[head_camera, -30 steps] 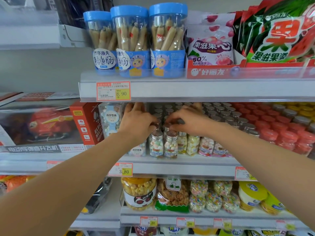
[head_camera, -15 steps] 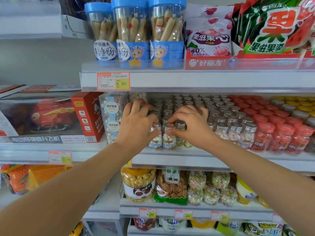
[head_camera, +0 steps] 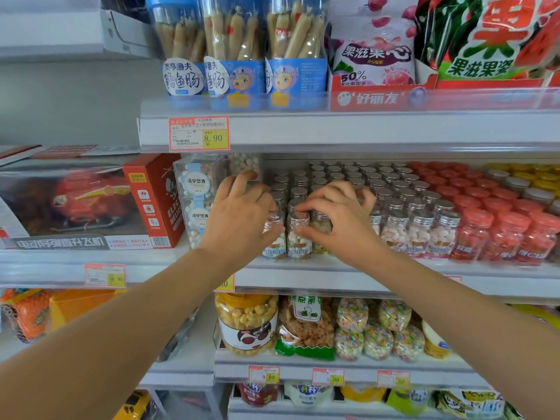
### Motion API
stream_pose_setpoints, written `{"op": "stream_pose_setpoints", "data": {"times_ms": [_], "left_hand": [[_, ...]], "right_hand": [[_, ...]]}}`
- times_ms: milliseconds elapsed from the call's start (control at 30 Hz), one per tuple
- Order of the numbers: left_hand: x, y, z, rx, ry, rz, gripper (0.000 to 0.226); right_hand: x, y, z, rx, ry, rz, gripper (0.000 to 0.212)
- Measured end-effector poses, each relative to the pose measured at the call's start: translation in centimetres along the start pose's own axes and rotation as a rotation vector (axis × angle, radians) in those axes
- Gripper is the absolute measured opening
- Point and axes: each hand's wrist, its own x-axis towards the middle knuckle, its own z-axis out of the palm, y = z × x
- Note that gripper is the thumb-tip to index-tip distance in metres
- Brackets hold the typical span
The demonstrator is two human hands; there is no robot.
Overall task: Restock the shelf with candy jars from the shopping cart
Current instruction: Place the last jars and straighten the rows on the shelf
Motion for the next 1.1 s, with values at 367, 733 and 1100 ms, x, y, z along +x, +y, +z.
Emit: {"op": "stream_pose_setpoints", "data": {"times_ms": [367,733,1100], "left_hand": [[-0.6,0.3,-0.3,-0.013,-0.065,0.015,0.039],[-0.3,0.2,-0.7,0.024,-0.061,0.094,0.038],[2.9,-0.8,-0.8,0.089,-0.344,0.113,0.085]], "right_hand": [[-0.3,0.5,0.4,0.006,-0.032,-0.022,0.046],[0.1,0.8,-1.0,0.037,-0.05,-0.048,0.057],[5.0,1.4,-1.7,0.119,-0.464,-0.041,0.035]]}}
